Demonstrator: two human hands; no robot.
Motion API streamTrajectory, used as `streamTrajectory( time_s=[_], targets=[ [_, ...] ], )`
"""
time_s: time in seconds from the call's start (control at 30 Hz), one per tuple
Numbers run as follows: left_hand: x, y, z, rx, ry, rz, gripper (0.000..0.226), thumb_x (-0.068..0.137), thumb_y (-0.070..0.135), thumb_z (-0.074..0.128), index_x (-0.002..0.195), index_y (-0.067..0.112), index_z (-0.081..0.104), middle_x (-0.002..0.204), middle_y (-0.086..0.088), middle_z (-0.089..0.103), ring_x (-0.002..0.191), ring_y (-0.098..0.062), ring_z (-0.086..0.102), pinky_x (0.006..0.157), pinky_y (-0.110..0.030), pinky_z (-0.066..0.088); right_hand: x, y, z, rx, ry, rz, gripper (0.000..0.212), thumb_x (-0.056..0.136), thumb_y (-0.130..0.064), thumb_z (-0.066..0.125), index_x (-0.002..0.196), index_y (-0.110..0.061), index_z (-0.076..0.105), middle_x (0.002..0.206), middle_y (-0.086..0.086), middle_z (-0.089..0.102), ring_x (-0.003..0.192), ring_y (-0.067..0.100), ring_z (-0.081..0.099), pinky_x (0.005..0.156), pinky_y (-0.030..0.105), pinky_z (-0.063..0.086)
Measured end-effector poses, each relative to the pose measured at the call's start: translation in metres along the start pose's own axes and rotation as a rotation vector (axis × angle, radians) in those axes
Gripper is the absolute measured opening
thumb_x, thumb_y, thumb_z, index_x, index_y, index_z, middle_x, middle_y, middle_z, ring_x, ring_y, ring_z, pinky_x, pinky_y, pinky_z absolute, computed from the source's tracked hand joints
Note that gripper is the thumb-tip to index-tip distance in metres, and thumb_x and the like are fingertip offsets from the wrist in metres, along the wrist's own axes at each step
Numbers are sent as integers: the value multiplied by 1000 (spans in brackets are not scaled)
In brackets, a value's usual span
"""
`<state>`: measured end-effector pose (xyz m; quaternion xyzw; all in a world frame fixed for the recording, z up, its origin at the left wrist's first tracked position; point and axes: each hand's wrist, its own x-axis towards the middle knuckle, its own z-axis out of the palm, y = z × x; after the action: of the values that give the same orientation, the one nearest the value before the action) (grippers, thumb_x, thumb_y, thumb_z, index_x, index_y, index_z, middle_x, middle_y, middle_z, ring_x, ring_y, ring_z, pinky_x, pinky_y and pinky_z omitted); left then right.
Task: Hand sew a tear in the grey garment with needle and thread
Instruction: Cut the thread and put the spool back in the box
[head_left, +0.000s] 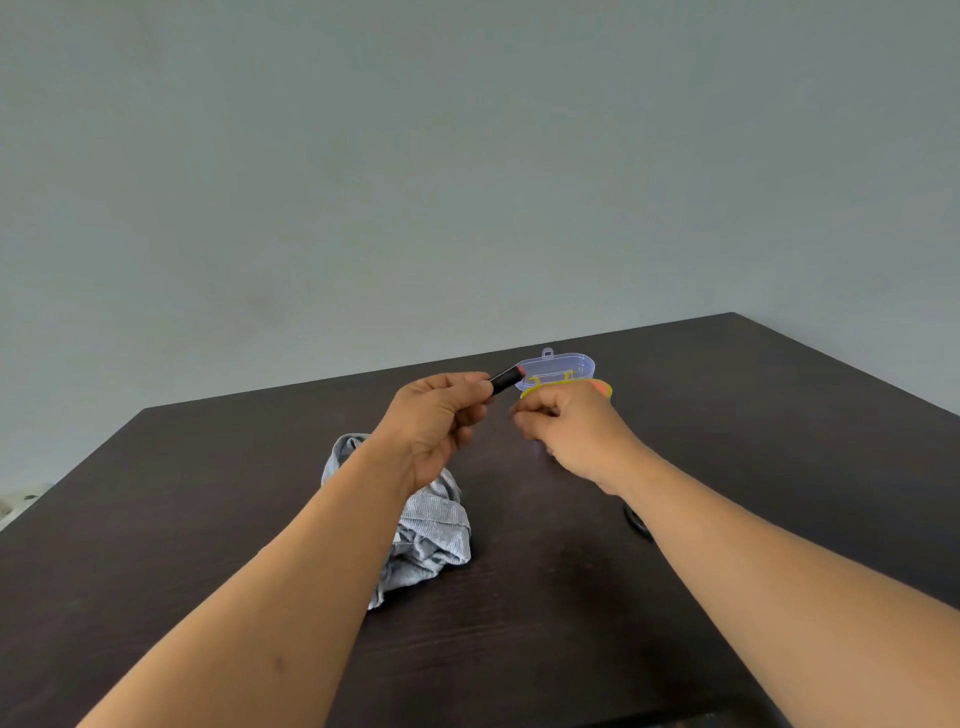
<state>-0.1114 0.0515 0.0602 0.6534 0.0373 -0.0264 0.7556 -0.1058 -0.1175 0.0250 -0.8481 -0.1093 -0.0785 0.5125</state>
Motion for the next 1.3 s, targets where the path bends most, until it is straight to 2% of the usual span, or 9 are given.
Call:
streamTrajectory(
  time_s=[0.13, 0.37, 0.57, 0.67, 0.77, 0.93, 1.07, 1.2, 1.3],
  targets=[
    [3, -7, -1, 246, 164, 131, 11, 80, 4, 79, 84, 12, 71, 77, -4, 68, 65, -12, 59, 52, -21, 41, -4, -27, 3, -377, -122, -168, 18, 95, -22, 60, 88, -13, 73, 60, -9, 55, 55, 8, 48, 51, 22, 35],
    [-5, -5, -5, 537, 33, 140, 11, 80, 4, 77, 82, 15, 75, 72, -1, 67, 66, -11, 55, 59, -22, 44, 15, -61, -22, -516, -138, -241, 16, 93, -20, 58, 90, -17, 73, 74, -14, 61, 79, 10, 60, 62, 23, 40],
    [-10, 2, -4, 256, -163, 78, 21, 84, -5, 68, 77, 14, 72, 65, 0, 61, 59, -10, 50, 54, -23, 33, 28, -45, -33, -328, -128, -143, 12, 91, -21, 65, 91, -18, 77, 78, -14, 67, 74, 1, 58, 69, 23, 44],
    [-11, 6, -4, 69, -154, 76, 22, 87, -4, 66, 77, 15, 70, 64, -1, 63, 61, -11, 56, 54, -22, 38, 23, -27, -25, -137, -124, -27, 9, 90, -20, 68, 87, -18, 77, 72, -3, 67, 66, 7, 53, 71, 26, 41],
    [-10, 8, -3, -47, -93, 79, 20, 87, -2, 67, 78, 15, 69, 62, 2, 64, 61, -10, 57, 54, -22, 40, 7, -24, -14, -71, -156, 22, 7, 90, -29, 70, 89, -24, 75, 58, -11, 58, 53, 0, 50, 59, 16, 41],
    [-4, -1, -7, 240, 123, 184, 13, 80, 0, 77, 81, 12, 71, 70, -1, 66, 59, -8, 57, 48, -17, 42, -1, -45, -13, -310, -212, -114, 12, 93, -28, 65, 89, -21, 74, 61, -14, 54, 55, 1, 49, 50, 7, 35],
    [-7, -4, -8, 420, 30, 167, 12, 78, 0, 78, 84, 10, 74, 70, 0, 68, 52, 0, 55, 47, -12, 41, 9, -59, -21, -423, -198, -226, 11, 90, -24, 66, 84, -22, 74, 62, -18, 59, 61, -1, 56, 59, 16, 40],
    [-9, 1, -10, 238, -174, 45, 15, 83, -2, 72, 81, 13, 74, 70, -3, 63, 59, -9, 52, 59, -24, 37, 22, -48, -29, -183, -130, -141, 7, 88, -21, 71, 85, -19, 77, 64, -16, 64, 57, -4, 55, 61, 17, 42],
    [-10, 5, -9, 61, -160, 30, 16, 86, 1, 69, 81, 16, 71, 67, 0, 64, 60, -9, 56, 56, -23, 38, 19, -31, -23, 64, -85, 39, 9, 88, -15, 69, 84, -18, 76, 58, -9, 59, 49, 2, 45, 56, 18, 38]
  ],
)
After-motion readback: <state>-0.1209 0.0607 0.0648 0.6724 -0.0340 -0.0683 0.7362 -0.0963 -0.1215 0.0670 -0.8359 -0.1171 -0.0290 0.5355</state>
